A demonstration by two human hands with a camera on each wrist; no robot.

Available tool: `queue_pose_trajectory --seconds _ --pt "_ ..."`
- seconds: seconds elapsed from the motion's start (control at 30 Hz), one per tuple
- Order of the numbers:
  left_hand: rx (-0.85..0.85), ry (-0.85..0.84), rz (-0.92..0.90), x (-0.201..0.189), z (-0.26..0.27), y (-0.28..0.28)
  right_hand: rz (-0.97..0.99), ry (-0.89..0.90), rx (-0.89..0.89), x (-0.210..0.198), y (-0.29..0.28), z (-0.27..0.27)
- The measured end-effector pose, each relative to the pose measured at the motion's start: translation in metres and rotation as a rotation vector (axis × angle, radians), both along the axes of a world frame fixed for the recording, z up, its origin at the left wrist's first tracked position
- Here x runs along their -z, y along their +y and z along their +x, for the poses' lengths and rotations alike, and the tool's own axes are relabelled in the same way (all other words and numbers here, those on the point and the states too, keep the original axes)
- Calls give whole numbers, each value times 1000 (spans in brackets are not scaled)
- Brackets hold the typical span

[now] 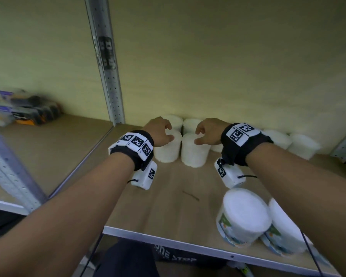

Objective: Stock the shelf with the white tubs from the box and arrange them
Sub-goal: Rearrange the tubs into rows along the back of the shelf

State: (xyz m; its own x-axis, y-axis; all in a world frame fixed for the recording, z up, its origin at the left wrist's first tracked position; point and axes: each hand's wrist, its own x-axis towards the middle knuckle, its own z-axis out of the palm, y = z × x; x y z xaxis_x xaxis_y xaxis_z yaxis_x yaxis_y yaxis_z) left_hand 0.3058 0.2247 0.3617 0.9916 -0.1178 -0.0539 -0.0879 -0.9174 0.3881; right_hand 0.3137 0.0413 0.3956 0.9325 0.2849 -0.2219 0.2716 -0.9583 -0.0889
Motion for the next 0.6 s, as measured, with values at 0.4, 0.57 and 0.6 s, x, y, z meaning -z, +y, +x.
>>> queue_pose_trajectory --seconds 0.4,0.57,0.6 --pt "48 10 46 19 18 2 -116 50 2 19 10 24" --pt "48 -9 41 22 20 2 -137 32 -8 19 12 23" --pt "47 -12 35 23 19 2 -138 29 -8 20 13 23"
